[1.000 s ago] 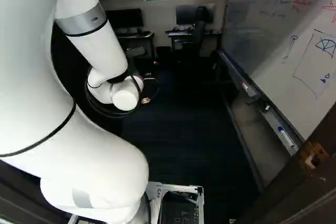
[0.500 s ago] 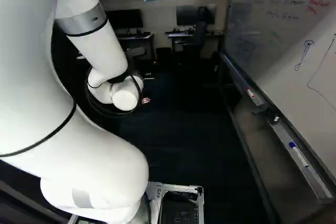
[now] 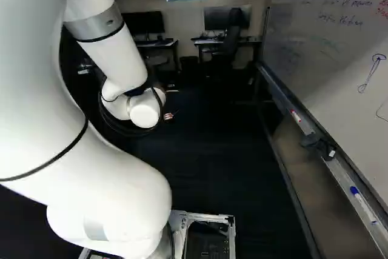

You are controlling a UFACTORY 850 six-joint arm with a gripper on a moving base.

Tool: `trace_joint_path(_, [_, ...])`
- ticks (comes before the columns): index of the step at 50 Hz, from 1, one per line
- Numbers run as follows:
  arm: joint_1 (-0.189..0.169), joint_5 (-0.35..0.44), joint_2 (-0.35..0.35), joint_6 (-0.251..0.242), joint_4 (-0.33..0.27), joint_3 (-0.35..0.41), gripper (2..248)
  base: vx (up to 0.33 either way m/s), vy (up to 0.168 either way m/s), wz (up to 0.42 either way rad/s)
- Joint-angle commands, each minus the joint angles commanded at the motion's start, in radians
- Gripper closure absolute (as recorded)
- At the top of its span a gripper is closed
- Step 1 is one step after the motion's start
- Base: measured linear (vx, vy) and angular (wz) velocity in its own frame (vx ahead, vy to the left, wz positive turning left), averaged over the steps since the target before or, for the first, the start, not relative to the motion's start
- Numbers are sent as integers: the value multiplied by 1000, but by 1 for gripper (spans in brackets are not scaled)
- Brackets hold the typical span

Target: Open the door and move inside

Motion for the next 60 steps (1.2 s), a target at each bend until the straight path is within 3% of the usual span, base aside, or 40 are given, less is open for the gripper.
trace_joint_path(60, [0,0,0,0,0,0,3,189,-17,4])
